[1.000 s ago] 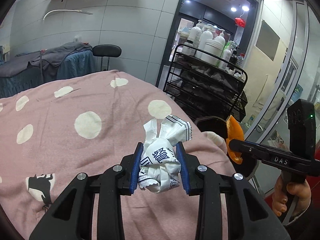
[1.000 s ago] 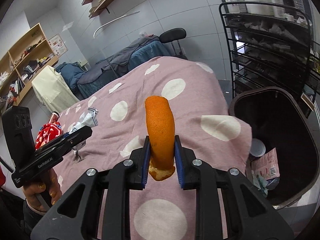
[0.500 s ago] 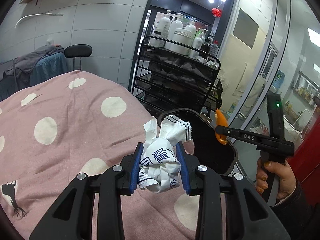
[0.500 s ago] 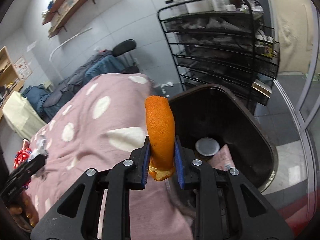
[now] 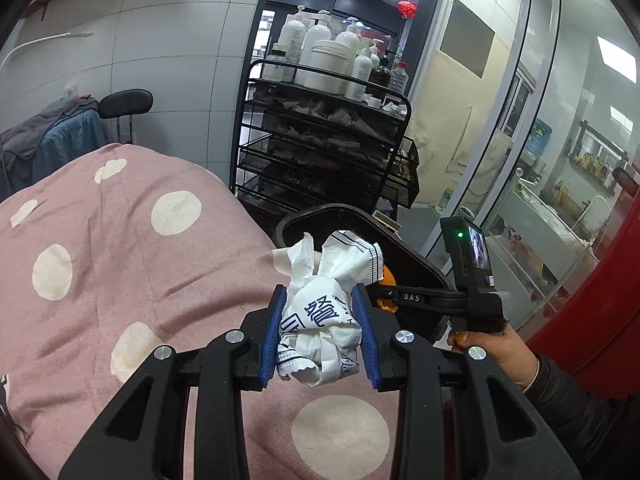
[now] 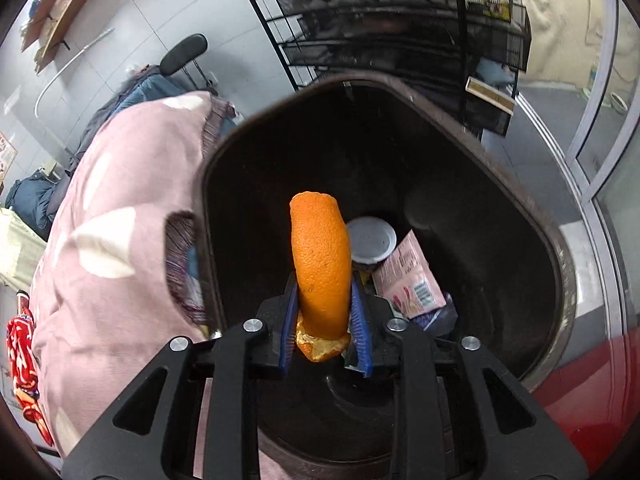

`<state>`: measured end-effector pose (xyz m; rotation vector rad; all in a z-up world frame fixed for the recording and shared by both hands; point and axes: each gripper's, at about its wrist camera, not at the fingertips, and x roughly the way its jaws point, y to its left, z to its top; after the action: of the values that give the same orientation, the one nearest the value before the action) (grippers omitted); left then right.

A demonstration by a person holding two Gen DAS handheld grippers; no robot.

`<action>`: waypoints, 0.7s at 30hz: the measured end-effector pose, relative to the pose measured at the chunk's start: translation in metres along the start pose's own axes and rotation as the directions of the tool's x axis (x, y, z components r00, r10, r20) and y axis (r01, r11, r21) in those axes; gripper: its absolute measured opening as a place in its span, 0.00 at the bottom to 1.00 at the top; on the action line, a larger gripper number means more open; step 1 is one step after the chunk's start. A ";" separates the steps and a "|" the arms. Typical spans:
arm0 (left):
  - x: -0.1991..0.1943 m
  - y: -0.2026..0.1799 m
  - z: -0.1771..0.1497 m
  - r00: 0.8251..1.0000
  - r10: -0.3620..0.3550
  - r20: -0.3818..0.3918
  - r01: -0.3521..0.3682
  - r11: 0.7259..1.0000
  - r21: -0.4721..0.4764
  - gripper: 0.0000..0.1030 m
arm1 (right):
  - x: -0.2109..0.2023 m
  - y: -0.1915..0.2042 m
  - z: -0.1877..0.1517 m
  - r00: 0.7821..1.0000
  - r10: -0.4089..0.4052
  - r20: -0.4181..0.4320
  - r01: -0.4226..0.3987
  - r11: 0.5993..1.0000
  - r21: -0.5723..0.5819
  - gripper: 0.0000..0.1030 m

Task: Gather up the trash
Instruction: 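Carry the orange peel into the bin and open the right gripper while the left gripper carries the wrapper, then lower the white wrapper into the bin and open the left gripper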

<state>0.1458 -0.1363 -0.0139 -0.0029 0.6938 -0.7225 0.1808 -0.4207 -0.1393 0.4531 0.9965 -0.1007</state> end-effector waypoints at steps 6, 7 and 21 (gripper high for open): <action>0.007 -0.009 0.001 1.000 -0.020 -0.015 0.020 1.000 0.010 0.33 | -0.008 -0.004 -0.010 0.999 -0.010 0.043 0.010 1.000 0.000 0.56; 0.008 -0.011 0.002 1.000 -0.025 -0.016 0.025 1.000 0.013 0.33 | -0.012 -0.003 -0.012 0.998 -0.007 0.056 0.007 1.000 -0.002 0.57; 0.054 -0.051 0.037 0.996 -0.076 -0.057 0.081 0.992 0.099 0.33 | -0.082 0.015 -0.046 0.960 -0.059 0.274 0.092 0.990 -0.108 0.82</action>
<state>0.1656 -0.2166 -0.0048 0.0825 0.7099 -0.8351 0.1044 -0.3982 -0.0875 0.2819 0.7465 -0.1664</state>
